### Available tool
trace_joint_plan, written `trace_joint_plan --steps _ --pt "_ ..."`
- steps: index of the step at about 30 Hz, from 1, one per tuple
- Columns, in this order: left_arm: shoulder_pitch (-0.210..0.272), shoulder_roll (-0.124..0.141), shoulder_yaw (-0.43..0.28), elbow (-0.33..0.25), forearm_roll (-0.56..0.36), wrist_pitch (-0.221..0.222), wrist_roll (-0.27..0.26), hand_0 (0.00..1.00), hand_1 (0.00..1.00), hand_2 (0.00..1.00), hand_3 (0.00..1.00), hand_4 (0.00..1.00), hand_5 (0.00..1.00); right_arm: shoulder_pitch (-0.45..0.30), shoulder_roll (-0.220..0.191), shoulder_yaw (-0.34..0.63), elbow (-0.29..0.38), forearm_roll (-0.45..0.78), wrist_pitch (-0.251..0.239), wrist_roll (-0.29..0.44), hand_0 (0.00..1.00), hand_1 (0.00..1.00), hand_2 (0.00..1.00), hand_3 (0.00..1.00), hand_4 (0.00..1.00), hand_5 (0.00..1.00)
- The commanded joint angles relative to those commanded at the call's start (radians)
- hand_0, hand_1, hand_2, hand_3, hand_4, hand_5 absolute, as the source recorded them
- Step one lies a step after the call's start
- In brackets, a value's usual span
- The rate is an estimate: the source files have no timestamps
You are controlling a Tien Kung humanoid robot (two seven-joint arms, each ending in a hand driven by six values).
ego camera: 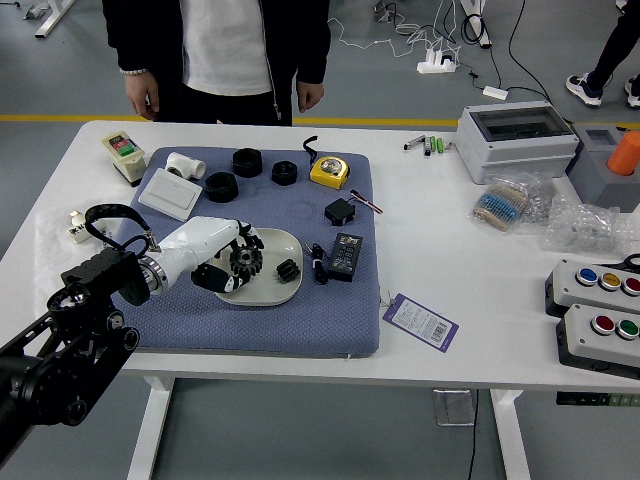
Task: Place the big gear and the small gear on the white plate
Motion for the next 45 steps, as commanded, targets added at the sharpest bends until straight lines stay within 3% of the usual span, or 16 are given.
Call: trace_joint_plan --steps 4,5,10,11,16,17,27,31,34,35,40,41,45 --pt "-0.008 -0.006 0.002 0.013 0.0 0.003 -0.001 0.351 0.435 0.505 0.577 0.793 0.013 -0.002 0.0 -0.002 0.0 0.0 0.0 0.0 0.687 0.689 0.724 0.56 0.791 0.679" --pt "-0.008 -0.007 0.002 0.013 0.0 0.003 -0.001 0.387 0.505 0.557 0.596 0.944 0.1 -0.002 0.0 -0.002 0.0 0.0 0.0 0.0 0.689 0.688 0.723 0.56 0.791 0.679" --pt "-0.018 -0.009 0.01 0.028 0.0 0.003 -0.003 0.387 0.505 0.557 0.596 0.944 0.1 -0.004 0.0 -0.005 0.0 0.001 0.0 0.0 0.689 0.688 0.723 0.56 0.791 0.679" --pt "-0.021 -0.008 0.012 0.032 0.0 0.001 -0.002 0.432 0.573 0.619 0.603 0.971 0.111 -0.005 0.0 -0.006 0.0 0.002 0.0 0.0 0.688 0.689 0.723 0.56 0.791 0.679" --pt "-0.023 -0.009 0.009 0.034 0.0 -0.008 0.004 0.432 0.573 0.619 0.603 0.971 0.111 -0.007 0.001 -0.008 0.001 0.003 0.0 0.0 0.688 0.689 0.723 0.56 0.791 0.679" --pt "-0.022 -0.009 0.007 0.031 0.0 -0.008 0.005 0.519 0.647 0.703 0.608 0.992 0.144 -0.007 0.001 -0.008 0.001 0.003 0.0 0.0 0.688 0.69 0.723 0.56 0.791 0.679" --pt "-0.006 -0.011 -0.06 -0.032 0.0 0.032 0.007 0.547 0.661 0.715 0.604 0.985 0.153 -0.01 0.001 -0.009 0.001 0.003 -0.001 0.0 0.69 0.689 0.723 0.56 0.791 0.679" --pt "0.015 -0.017 -0.127 -0.065 0.0 0.069 -0.006 0.566 0.663 0.721 0.598 0.952 0.137 -0.009 0.001 -0.005 0.001 0.001 -0.002 0.001 0.689 0.689 0.723 0.56 0.79 0.678" --pt "0.054 -0.032 -0.212 -0.091 0.0 0.123 -0.029 0.566 0.663 0.721 0.598 0.952 0.137 -0.007 0.0 -0.002 0.001 0.0 -0.002 0.001 0.689 0.689 0.723 0.56 0.79 0.678" --pt "0.067 -0.037 -0.245 -0.096 0.0 0.139 -0.033 0.612 0.674 0.729 0.596 0.886 0.126 -0.006 0.0 -0.001 0.001 0.0 -0.002 0.001 0.686 0.689 0.723 0.56 0.791 0.679" --pt "0.15 -0.064 -0.403 -0.123 0.0 0.196 -0.042 0.612 0.674 0.729 0.596 0.886 0.126 -0.005 0.0 0.001 0.001 -0.003 -0.002 0.002 0.686 0.689 0.723 0.56 0.791 0.679" --pt "0.174 -0.074 -0.438 -0.127 -0.018 0.212 -0.039 0.662 0.674 0.718 0.587 0.794 0.157 -0.005 0.0 0.001 0.0 -0.003 -0.002 0.002 0.687 0.688 0.723 0.56 0.79 0.679" --pt "0.256 -0.111 -0.585 -0.129 -0.072 0.266 -0.029 0.662 0.674 0.718 0.587 0.794 0.157 -0.006 0.001 0.002 0.0 -0.004 -0.001 0.002 0.687 0.688 0.723 0.56 0.79 0.679"
